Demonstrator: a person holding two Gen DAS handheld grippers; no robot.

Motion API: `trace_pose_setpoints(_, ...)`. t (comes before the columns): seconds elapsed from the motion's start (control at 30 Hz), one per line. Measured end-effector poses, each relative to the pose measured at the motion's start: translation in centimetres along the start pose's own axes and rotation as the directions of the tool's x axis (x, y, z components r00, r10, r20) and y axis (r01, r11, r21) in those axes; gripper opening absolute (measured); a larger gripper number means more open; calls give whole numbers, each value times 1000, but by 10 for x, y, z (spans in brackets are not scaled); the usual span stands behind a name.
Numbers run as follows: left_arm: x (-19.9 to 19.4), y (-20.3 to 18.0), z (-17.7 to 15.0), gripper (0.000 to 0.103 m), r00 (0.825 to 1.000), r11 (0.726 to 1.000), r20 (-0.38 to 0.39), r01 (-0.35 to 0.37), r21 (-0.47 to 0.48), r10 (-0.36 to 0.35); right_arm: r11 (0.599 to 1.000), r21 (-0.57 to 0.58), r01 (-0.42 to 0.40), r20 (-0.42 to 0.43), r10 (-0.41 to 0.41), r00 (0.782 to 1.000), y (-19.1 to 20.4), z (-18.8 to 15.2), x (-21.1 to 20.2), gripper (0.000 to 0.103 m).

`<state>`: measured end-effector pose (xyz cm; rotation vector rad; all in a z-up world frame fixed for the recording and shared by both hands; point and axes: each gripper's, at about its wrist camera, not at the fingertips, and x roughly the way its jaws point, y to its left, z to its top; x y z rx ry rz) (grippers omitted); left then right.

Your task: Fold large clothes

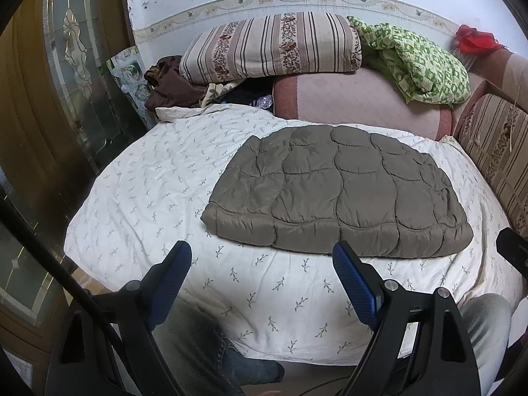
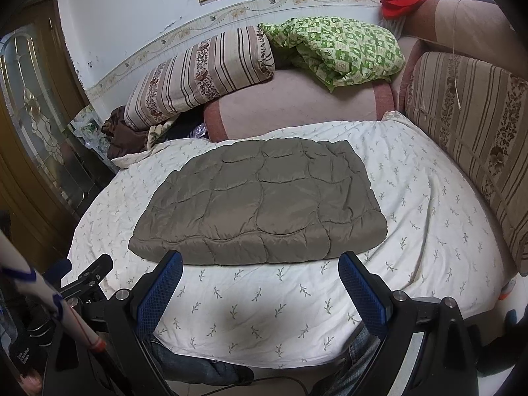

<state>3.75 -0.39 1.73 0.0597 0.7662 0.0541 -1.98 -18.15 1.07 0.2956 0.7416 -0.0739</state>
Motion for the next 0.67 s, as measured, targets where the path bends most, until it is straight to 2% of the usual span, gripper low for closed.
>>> trace_pose_setpoints(0.57,17,-7,1,86,1000,1000,-10,1,15,-1,1000,13,6,-20,-5,1000,-5,1,18,98)
trace_pose_setpoints(0.67,28,-9,6,86,1000,999,2,20,28,-20,999,22,-25,-32,25,999,-11,6,30,98)
